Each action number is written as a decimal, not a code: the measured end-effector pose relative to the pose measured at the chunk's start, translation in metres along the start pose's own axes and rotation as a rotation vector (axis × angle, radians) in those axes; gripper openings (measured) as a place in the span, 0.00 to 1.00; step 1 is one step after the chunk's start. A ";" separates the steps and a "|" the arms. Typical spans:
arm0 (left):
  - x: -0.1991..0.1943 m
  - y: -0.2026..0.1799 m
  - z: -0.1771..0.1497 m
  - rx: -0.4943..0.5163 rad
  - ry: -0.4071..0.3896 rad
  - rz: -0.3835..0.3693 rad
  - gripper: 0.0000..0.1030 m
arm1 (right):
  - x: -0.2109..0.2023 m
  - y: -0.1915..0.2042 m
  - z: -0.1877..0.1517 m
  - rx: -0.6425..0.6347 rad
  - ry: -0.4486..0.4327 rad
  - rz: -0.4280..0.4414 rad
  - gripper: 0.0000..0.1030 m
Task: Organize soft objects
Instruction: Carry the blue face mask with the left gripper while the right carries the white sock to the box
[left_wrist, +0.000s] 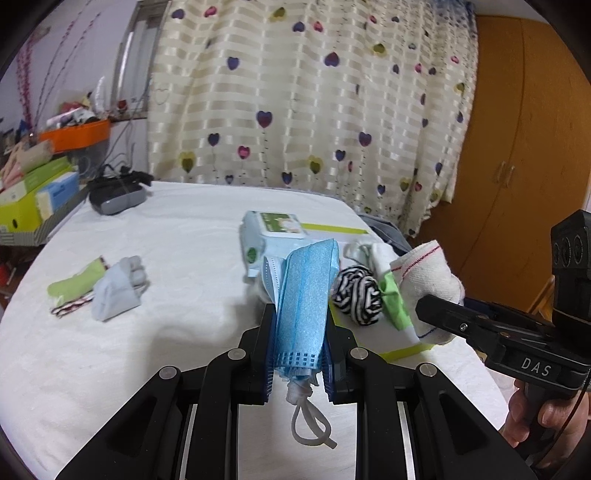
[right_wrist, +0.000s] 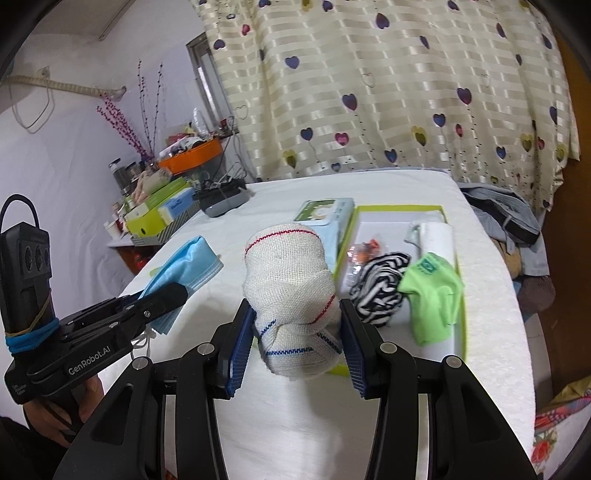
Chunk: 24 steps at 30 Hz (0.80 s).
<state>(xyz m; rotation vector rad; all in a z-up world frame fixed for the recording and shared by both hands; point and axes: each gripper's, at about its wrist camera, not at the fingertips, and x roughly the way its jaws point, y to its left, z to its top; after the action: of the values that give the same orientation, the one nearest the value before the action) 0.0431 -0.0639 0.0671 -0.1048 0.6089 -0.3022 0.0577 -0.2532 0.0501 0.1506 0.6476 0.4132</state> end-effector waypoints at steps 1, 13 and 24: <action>0.002 -0.003 0.000 0.004 0.003 -0.003 0.19 | -0.001 -0.003 0.000 0.005 -0.001 -0.002 0.45; 0.023 -0.040 -0.001 0.060 0.042 -0.041 0.19 | -0.011 -0.032 -0.004 0.052 -0.010 -0.036 0.45; 0.048 -0.061 -0.003 0.088 0.095 -0.087 0.19 | -0.011 -0.061 -0.005 0.092 0.004 -0.116 0.45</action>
<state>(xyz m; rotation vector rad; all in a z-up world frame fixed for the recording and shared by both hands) 0.0642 -0.1373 0.0498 -0.0322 0.6854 -0.4200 0.0663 -0.3130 0.0364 0.1989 0.6763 0.2725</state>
